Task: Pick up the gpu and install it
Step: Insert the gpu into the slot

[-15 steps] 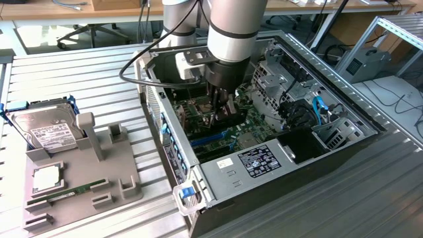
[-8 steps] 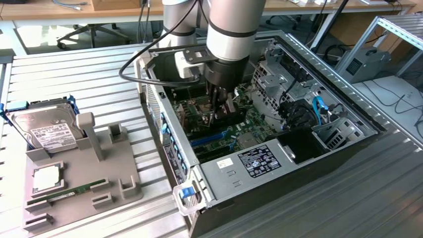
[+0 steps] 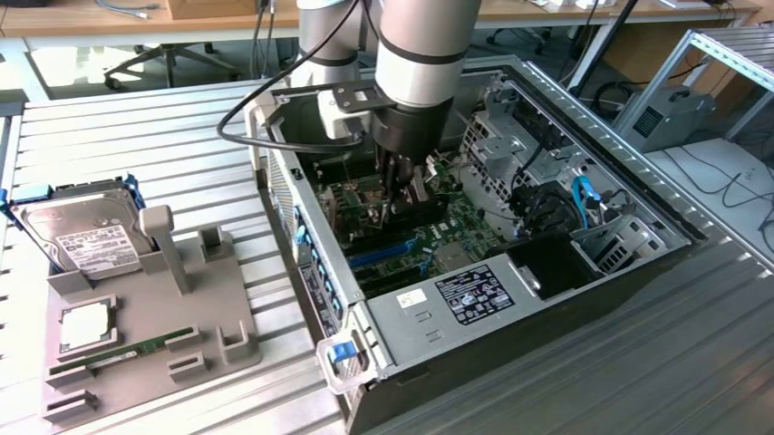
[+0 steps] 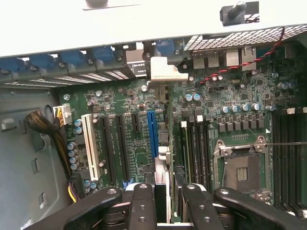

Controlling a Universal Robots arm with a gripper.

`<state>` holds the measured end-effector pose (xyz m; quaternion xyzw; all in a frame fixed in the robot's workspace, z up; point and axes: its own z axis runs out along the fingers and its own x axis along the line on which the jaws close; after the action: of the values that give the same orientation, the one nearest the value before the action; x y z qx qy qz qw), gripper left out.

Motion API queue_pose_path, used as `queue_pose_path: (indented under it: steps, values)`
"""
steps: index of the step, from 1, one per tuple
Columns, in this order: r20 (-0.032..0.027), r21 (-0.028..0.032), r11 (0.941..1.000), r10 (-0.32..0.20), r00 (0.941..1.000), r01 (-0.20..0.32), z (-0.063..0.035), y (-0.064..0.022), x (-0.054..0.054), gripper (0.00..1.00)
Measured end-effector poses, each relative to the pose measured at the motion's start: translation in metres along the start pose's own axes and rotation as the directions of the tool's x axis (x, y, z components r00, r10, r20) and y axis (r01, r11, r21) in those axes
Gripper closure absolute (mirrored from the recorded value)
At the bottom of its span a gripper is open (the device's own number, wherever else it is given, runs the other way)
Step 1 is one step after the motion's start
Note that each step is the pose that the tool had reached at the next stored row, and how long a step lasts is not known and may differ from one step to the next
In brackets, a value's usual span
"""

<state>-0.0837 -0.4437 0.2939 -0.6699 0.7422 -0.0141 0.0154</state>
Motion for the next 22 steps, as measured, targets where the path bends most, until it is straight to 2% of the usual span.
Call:
queue_pose_path:
  steps: [22]
  values:
    - [0.0,0.0,1.0,0.0,1.0,0.0,0.0,0.0012,-0.012,0.73]
